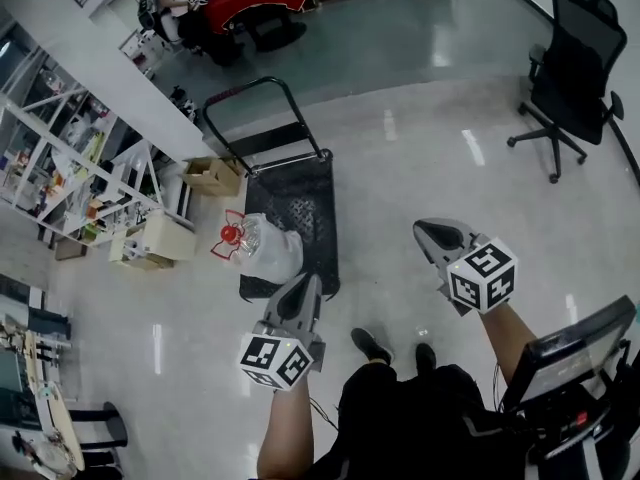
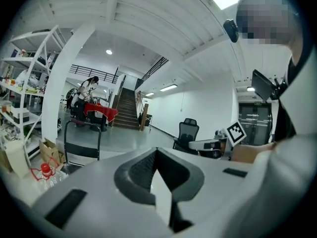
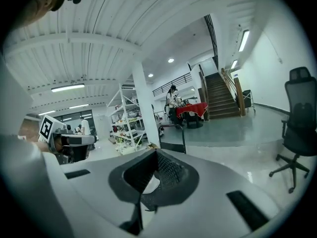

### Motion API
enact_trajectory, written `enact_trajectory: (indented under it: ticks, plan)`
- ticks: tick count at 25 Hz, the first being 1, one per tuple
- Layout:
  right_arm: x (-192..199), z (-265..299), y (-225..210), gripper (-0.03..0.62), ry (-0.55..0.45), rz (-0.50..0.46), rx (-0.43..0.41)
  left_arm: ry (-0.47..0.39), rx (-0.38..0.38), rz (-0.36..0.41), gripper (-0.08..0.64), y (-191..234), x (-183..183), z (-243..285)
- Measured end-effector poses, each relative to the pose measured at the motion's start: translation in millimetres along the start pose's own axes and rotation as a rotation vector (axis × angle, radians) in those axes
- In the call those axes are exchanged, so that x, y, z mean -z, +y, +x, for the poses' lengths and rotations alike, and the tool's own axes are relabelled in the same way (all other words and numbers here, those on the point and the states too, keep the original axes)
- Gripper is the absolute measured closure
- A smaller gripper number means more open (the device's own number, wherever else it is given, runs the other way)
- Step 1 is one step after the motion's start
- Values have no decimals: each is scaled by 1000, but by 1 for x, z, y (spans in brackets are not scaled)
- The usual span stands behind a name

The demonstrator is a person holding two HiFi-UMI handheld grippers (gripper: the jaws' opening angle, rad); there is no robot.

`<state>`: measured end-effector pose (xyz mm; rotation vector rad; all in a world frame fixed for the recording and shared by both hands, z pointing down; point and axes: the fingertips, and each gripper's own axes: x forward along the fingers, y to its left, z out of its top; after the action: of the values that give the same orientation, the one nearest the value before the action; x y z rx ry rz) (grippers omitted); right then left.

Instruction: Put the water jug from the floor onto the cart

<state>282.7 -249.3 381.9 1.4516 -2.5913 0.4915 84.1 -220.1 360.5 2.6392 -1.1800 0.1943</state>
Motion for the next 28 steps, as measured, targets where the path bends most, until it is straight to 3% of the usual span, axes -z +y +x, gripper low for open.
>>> enact_trajectory:
  ticks: [7, 12, 20, 28]
  plan:
    - [3, -64, 40, 591, -67, 17, 49, -28, 95, 76, 565, -55, -8, -43]
    - [39, -110, 92, 591, -57, -20, 110, -13, 169, 223, 565, -94, 28, -94]
    - [86, -162, 222, 591, -30, -7, 195, 1, 257, 103, 565, -89, 71, -216]
    - [93, -255, 286, 591, -81, -48, 231, -61, 315, 76, 565, -152, 66, -286]
